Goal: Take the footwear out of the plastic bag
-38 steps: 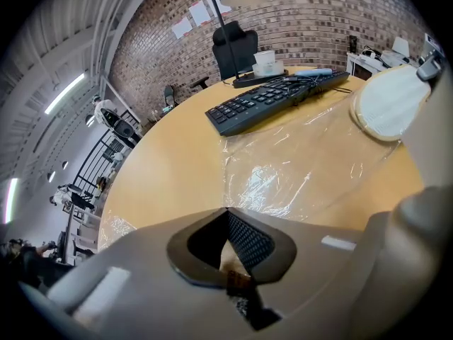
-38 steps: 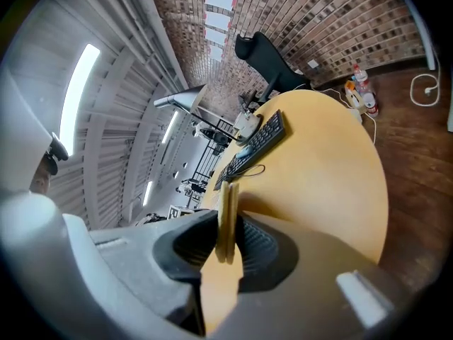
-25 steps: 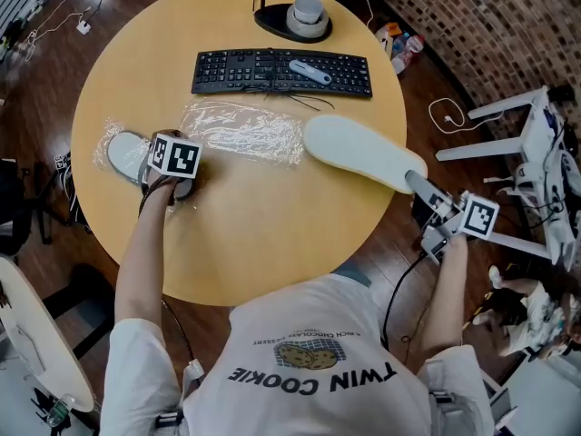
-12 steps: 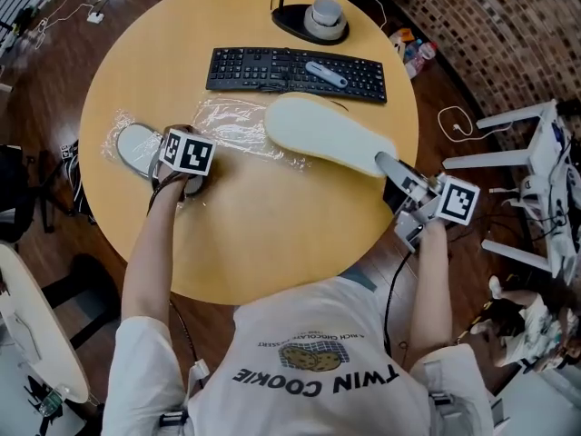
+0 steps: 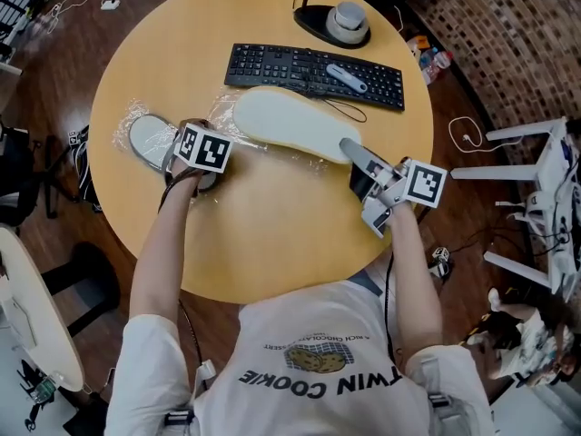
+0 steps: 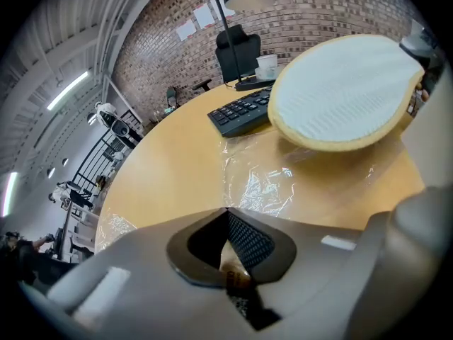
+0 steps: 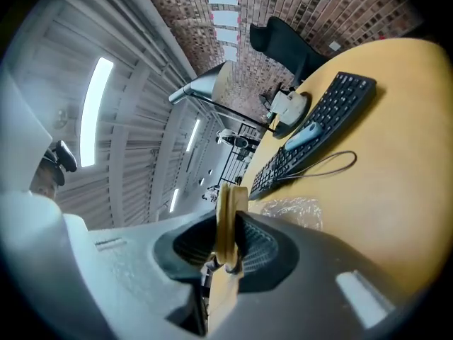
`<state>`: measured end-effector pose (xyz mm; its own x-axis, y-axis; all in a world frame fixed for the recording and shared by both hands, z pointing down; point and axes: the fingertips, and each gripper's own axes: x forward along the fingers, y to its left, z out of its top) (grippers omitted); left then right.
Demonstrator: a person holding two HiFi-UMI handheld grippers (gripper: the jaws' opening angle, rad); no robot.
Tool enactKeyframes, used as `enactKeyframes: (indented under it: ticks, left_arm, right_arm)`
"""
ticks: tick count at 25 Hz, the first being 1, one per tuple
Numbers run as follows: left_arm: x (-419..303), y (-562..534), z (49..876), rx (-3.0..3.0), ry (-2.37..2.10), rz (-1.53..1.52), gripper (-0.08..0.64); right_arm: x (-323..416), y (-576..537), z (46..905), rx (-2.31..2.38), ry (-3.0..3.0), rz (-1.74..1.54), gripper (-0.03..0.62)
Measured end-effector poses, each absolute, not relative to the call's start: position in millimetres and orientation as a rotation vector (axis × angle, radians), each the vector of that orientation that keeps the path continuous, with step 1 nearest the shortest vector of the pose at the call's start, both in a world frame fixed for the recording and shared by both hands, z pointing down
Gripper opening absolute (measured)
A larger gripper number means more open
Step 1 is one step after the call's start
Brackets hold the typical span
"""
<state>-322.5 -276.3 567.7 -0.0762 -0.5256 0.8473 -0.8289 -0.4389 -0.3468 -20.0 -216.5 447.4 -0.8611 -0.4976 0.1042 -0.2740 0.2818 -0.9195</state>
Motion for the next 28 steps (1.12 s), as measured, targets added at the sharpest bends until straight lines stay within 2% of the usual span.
enactKeyframes:
  ticks: [9, 15, 21, 28]
  left_arm:
    - [-324, -277, 570, 1.924, -1.465, 1.505, 0.004]
    - [-323, -276, 571, 1.926, -1.463, 1.504, 0.005]
    - [-323, -277, 571, 1.931, -1.463, 1.508, 0.005]
    - [-323, -278, 572, 1.942, -1.463, 1.51, 0.005]
  right_arm:
    - [-66, -231, 488, -0.696, 2.337, -1.708, 0.074]
    - [-58, -232, 521, -0.988, 2.245, -1.854, 0.077]
    - [-61, -238, 524, -1.059, 2.448, -1.733, 0.101]
    - [-48, -242, 537, -1.397, 2.711, -1.549, 0.172]
